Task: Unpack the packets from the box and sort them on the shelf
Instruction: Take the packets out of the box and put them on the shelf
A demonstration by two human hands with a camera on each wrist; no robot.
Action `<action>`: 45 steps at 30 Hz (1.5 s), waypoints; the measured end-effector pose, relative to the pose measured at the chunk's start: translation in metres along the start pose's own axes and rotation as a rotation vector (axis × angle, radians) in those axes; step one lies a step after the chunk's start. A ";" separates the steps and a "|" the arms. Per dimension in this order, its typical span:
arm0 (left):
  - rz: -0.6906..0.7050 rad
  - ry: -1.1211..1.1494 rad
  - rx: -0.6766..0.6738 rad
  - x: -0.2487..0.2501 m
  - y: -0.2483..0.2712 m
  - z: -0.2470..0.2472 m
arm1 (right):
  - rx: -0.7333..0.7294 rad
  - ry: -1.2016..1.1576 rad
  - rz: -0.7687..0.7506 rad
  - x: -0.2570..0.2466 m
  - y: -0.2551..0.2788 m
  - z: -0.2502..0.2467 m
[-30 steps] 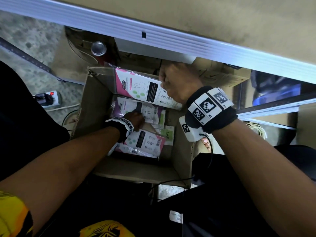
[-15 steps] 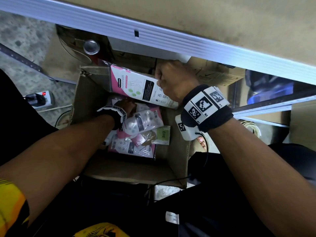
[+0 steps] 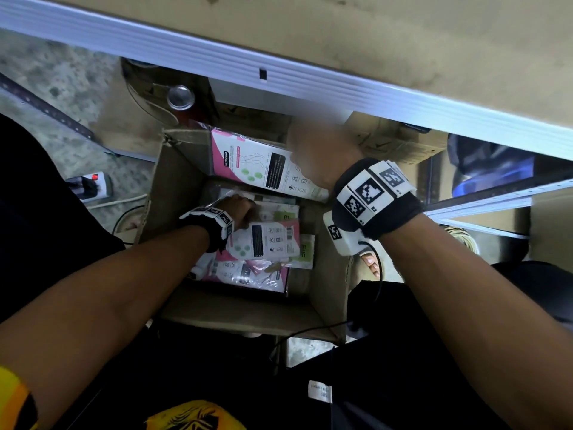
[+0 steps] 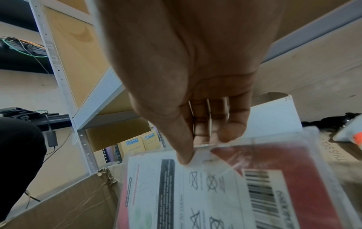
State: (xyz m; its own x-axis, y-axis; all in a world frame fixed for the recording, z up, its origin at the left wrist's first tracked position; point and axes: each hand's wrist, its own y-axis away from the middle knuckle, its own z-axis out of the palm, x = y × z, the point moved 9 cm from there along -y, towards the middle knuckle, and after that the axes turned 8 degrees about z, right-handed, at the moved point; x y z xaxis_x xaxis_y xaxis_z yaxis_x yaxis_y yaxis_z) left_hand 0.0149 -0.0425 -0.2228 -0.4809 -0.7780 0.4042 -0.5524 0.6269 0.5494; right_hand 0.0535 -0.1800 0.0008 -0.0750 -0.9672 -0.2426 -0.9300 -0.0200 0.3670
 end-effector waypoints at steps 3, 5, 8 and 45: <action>0.008 -0.022 -0.033 0.006 0.010 0.001 | 0.020 0.030 -0.002 -0.002 0.000 -0.001; 0.003 -0.035 -0.035 0.010 0.017 -0.002 | 0.034 0.059 -0.011 -0.005 0.002 -0.001; 0.002 -0.009 -0.039 0.020 0.029 -0.012 | 0.043 0.095 -0.019 -0.010 0.005 -0.003; 0.542 0.646 0.735 0.107 0.266 -0.299 | 0.484 -0.080 0.213 -0.005 0.218 -0.190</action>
State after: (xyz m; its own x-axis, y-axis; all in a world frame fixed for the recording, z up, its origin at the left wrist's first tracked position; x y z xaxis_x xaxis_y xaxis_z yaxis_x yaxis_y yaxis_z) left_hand 0.0201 0.0289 0.1850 -0.4546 -0.1355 0.8803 -0.7478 0.5950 -0.2946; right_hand -0.0804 -0.2277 0.2520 -0.2895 -0.9146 -0.2823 -0.9495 0.3116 -0.0358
